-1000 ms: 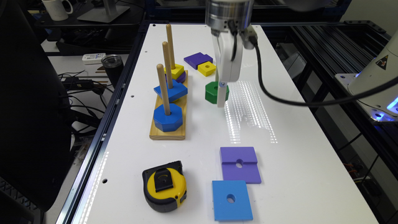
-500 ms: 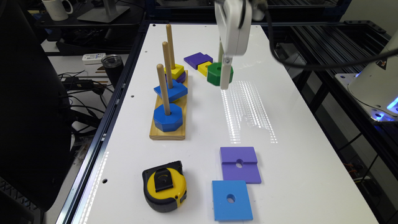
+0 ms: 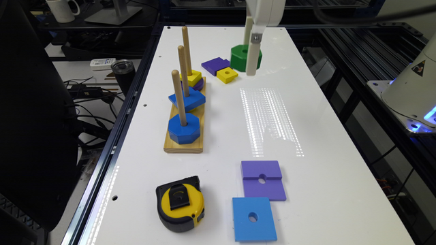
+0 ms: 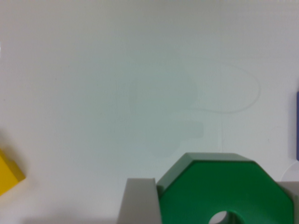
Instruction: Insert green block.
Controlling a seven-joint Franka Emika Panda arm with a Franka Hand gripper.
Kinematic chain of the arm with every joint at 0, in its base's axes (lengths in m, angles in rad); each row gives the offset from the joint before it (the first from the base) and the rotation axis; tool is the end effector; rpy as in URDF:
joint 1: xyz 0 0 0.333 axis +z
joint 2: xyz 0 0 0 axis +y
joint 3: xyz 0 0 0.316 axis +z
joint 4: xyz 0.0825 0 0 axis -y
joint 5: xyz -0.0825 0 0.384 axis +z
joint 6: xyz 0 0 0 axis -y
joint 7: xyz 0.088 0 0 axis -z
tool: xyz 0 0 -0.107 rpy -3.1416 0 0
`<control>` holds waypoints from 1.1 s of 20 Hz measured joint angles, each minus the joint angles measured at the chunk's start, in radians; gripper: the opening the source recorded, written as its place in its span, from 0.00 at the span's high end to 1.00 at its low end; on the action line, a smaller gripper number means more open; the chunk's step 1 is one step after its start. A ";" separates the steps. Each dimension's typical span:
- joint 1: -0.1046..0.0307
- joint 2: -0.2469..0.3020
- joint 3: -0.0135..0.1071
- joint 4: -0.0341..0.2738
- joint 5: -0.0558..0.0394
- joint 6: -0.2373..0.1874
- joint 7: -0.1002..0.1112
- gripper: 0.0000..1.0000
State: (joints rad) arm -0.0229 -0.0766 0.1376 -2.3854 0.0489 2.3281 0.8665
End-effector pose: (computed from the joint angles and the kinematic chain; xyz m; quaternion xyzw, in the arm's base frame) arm 0.4844 0.0567 0.3514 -0.9238 0.3826 -0.0023 0.0156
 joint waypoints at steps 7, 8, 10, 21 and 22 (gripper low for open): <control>-0.002 -0.037 -0.001 0.027 0.0019 -0.061 0.000 1.00; -0.002 -0.040 -0.001 0.032 0.0019 -0.068 0.000 1.00; -0.003 -0.044 -0.001 0.040 0.0020 -0.080 0.000 1.00; -0.005 -0.053 -0.001 0.054 0.0029 -0.101 -0.001 1.00; -0.005 -0.054 -0.001 0.054 0.0030 -0.101 -0.001 1.00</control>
